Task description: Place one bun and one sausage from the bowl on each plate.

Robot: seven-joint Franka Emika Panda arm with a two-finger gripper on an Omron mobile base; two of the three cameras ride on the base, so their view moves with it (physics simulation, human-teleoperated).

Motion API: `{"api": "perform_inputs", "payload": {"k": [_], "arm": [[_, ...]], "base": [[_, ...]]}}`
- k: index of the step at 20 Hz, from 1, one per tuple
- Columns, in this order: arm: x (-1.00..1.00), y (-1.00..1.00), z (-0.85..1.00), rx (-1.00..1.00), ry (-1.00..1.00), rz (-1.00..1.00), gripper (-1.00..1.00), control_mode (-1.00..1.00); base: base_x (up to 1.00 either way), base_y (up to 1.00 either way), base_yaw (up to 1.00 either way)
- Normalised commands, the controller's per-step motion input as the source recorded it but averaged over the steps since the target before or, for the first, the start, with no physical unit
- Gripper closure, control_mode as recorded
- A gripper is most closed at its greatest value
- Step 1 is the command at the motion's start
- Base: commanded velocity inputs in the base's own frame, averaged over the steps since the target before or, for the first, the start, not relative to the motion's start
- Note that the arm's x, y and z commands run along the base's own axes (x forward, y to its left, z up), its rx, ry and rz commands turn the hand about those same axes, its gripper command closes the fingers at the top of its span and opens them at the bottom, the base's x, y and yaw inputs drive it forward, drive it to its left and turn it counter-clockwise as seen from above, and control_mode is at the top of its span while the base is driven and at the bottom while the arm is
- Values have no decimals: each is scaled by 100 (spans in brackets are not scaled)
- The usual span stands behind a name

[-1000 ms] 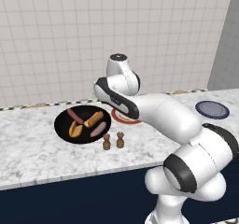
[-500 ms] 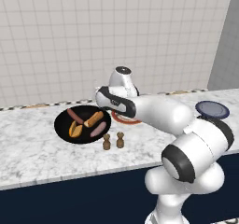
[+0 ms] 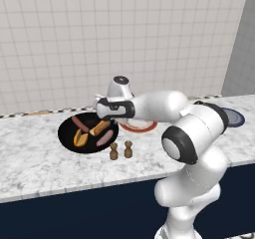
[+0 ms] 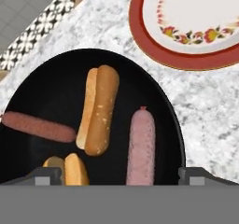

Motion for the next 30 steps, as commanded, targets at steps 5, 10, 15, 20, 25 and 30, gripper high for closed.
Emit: {"api": "perform_inputs", "payload": {"k": [5,10,15,20,25,30], "arm": [[31,0,-37,0,3,0,-100,-100],[8,3,-50,0,0,0,-100,-100],[17,31,-17,0,4,0,-100,-100],[25,6,-10,0,1,0,-100,-100],[19,0,-17,0,2,1,-100,-100],[0,0,-25,0,3,1,-100,-100]], "base": [[0,0,0],[0,0,0],[0,0,0],[0,0,0],[0,0,0],[0,0,0]]}}
